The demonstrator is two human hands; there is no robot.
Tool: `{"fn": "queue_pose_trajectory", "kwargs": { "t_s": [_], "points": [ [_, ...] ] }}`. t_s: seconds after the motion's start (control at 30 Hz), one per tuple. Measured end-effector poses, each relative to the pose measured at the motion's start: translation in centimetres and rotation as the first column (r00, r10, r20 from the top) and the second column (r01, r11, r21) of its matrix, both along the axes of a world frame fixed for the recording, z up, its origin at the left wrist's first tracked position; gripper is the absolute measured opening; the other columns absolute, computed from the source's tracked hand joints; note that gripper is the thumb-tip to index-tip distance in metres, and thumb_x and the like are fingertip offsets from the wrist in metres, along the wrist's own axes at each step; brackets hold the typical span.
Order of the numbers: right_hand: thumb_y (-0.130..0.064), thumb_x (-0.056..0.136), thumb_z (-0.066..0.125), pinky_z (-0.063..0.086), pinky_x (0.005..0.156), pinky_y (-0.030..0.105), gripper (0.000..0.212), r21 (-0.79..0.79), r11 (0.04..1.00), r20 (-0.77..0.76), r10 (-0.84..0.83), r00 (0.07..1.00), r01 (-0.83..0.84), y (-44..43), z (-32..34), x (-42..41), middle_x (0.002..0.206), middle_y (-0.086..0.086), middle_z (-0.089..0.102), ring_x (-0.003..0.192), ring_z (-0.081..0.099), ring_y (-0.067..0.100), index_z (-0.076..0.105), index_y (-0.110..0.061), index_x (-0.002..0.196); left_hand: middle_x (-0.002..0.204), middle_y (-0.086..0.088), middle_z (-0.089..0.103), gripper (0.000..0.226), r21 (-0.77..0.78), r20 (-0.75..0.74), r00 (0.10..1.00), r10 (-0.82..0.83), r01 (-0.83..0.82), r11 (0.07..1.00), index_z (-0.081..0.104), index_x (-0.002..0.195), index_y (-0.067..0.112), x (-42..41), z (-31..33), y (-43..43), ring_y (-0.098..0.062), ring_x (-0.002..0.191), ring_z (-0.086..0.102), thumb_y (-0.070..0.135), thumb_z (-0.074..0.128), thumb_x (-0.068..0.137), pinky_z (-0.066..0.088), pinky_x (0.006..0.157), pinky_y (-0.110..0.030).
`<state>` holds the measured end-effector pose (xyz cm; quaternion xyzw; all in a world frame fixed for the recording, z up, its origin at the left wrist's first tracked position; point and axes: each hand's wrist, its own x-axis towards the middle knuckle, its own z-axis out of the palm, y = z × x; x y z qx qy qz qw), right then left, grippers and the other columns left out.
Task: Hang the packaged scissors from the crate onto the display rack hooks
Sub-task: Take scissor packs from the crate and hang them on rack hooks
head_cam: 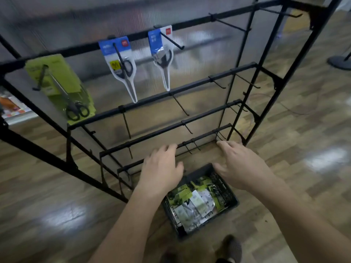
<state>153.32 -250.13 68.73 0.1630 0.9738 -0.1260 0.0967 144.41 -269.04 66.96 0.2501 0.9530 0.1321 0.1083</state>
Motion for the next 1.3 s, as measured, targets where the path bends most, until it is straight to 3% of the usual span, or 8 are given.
{"fn": "queue_pose_trajectory", "kwargs": {
  "t_s": [0.27, 0.43, 0.73, 0.9, 1.0, 1.1, 1.2, 1.3],
  "points": [
    [-0.048, 0.096, 0.051, 0.052, 0.094, 0.041, 0.051, -0.059, 0.998, 0.157, 0.032, 0.987, -0.023, 9.3, -6.4, 0.8, 0.138, 0.007, 0.054, 0.12, 0.057, 0.03, 0.044, -0.019, 0.138, 0.147, -0.001, 0.051, 0.057, -0.128, 0.146, 0.989, 0.033, -0.014, 0.992, 0.04, 0.152, 0.024, 1.6, -6.0, 8.3, -0.024, 0.133, 0.05, 0.041, 0.053, 0.1, 0.044, 0.109, -0.042],
    [-0.049, 0.093, 0.054, 0.051, 0.096, 0.047, 0.055, -0.103, 0.993, 0.284, 0.081, 0.955, -0.054, 13.3, -15.4, -0.2, 0.142, 0.006, 0.05, 0.122, 0.056, 0.035, 0.041, -0.023, 0.14, 0.146, 0.003, 0.048, 0.054, -0.153, 0.202, 0.978, 0.056, -0.025, 0.988, 0.038, 0.151, 0.025, 1.9, -14.4, 12.0, -0.021, 0.132, 0.046, 0.04, 0.052, 0.101, 0.042, 0.108, -0.04],
    [-0.047, 0.094, 0.058, 0.051, 0.082, 0.041, 0.041, -0.212, 0.966, 0.514, 0.238, 0.824, -0.146, 15.2, -49.1, -6.0, 0.121, 0.007, 0.058, 0.099, 0.056, 0.028, 0.048, -0.018, 0.122, 0.142, -0.002, 0.051, 0.047, -0.373, 0.343, 0.933, 0.106, 0.032, 0.927, 0.044, 0.143, 0.023, -2.0, -47.0, 10.4, -0.026, 0.128, 0.05, 0.043, 0.051, 0.101, 0.046, 0.099, -0.042],
    [-0.045, 0.096, 0.057, 0.054, 0.092, 0.044, 0.05, -0.325, 0.924, 0.52, 0.351, 0.778, -0.2, 13.4, -71.7, -10.8, 0.129, 0.012, 0.061, 0.11, 0.061, 0.032, 0.051, -0.012, 0.133, 0.135, -0.006, 0.05, 0.043, -0.47, 0.403, 0.901, 0.16, 0.054, 0.881, 0.044, 0.137, 0.02, -7.3, -69.0, 8.4, -0.032, 0.118, 0.055, 0.036, 0.053, 0.098, 0.051, 0.088, -0.045],
    [-0.049, 0.096, 0.059, 0.057, 0.07, 0.036, 0.05, -0.423, 0.897, 0.463, 0.333, 0.822, -0.125, 10.8, -82.1, -14.2, 0.093, 0.015, 0.072, 0.081, 0.068, 0.031, 0.069, 0.0, 0.103, 0.136, -0.011, 0.047, 0.046, -0.488, 0.373, 0.918, 0.137, 0.069, 0.87, 0.042, 0.138, 0.016, -9.3, -79.8, 7.4, -0.036, 0.12, 0.053, 0.032, 0.055, 0.097, 0.05, 0.09, -0.047],
    [-0.051, 0.096, 0.063, 0.058, 0.056, 0.032, 0.053, -0.545, 0.839, 0.436, 0.283, 0.854, 0.0, 8.1, -88.7, -17.1, 0.065, 0.011, 0.073, 0.053, 0.068, 0.021, 0.067, -0.002, 0.075, 0.146, -0.013, 0.038, 0.055, -0.493, 0.285, 0.95, 0.126, 0.032, 0.87, 0.033, 0.145, 0.016, -10.3, -87.4, 6.4, -0.04, 0.131, 0.042, 0.034, 0.057, 0.098, 0.045, 0.101, -0.052],
    [-0.028, 0.096, 0.069, 0.056, 0.053, 0.032, 0.031, -0.642, 0.753, 0.422, 0.194, 0.885, 0.141, 6.6, -91.7, -17.8, 0.072, 0.014, 0.072, 0.053, 0.069, 0.023, 0.059, -0.002, 0.083, 0.158, -0.016, 0.024, 0.077, -0.54, 0.268, 0.948, 0.171, 0.001, 0.842, 0.008, 0.159, 0.017, -10.6, -90.2, 5.9, -0.049, 0.14, 0.026, 0.041, 0.053, 0.102, 0.035, 0.111, -0.055],
    [-0.016, 0.096, 0.067, 0.061, 0.056, 0.035, 0.023, -0.678, 0.697, 0.43, 0.119, 0.895, 0.233, 6.7, -90.1, -16.8, 0.068, 0.012, 0.069, 0.062, 0.074, 0.027, 0.059, -0.001, 0.08, 0.156, -0.016, 0.03, 0.074, -0.55, 0.284, 0.951, 0.125, 0.054, 0.834, 0.015, 0.159, 0.018, -10.7, -88.8, 5.9, -0.05, 0.139, 0.028, 0.047, 0.052, 0.102, 0.037, 0.11, -0.054]
  ]
}}
